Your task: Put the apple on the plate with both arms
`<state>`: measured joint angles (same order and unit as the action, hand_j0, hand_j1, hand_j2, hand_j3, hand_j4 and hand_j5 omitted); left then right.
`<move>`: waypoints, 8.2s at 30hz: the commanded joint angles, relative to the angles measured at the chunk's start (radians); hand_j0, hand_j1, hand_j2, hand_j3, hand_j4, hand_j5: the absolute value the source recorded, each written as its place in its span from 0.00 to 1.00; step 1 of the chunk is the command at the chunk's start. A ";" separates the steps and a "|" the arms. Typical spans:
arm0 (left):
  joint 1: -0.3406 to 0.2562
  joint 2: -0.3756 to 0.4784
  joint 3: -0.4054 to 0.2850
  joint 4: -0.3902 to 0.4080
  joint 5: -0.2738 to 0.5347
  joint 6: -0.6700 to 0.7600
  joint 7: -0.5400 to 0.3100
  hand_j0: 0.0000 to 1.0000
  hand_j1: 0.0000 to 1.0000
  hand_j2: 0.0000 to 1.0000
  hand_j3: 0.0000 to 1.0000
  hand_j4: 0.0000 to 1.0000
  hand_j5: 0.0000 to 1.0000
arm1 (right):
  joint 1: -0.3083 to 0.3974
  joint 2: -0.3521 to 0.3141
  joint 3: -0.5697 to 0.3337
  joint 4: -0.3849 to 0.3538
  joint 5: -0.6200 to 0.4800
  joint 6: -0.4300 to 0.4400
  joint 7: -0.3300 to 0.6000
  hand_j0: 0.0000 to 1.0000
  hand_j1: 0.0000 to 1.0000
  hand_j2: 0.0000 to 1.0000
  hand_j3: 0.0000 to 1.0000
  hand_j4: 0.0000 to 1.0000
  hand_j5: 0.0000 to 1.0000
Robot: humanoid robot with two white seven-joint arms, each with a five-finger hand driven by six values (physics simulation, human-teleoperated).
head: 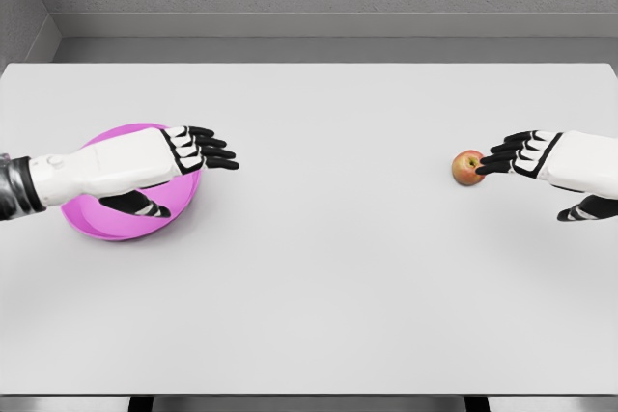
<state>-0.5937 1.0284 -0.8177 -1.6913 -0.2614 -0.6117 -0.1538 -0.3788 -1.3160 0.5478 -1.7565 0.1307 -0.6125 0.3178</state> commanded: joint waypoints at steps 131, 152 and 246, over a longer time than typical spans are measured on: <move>-0.005 -0.025 -0.001 0.004 -0.016 0.001 -0.029 1.00 1.00 1.00 1.00 1.00 1.00 | -0.380 0.535 0.218 0.520 -0.372 0.002 0.293 1.00 1.00 1.00 1.00 1.00 1.00; -0.299 -0.544 -0.201 0.263 -0.016 0.001 -0.256 1.00 1.00 1.00 1.00 1.00 1.00 | -0.083 0.584 -0.309 0.568 -0.226 0.002 0.293 1.00 1.00 1.00 1.00 1.00 1.00; -0.313 -0.703 -0.302 0.453 -0.341 0.001 -0.259 0.70 0.70 0.70 0.70 0.70 0.70 | -0.117 0.563 -0.302 0.552 -0.227 0.002 0.293 1.00 1.00 1.00 1.00 1.00 1.00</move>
<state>-0.9081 0.3270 -1.1119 -1.2374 -0.6014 -0.6127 -0.4127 -0.4955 -0.7511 0.2458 -1.2036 -0.0885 -0.6136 0.6113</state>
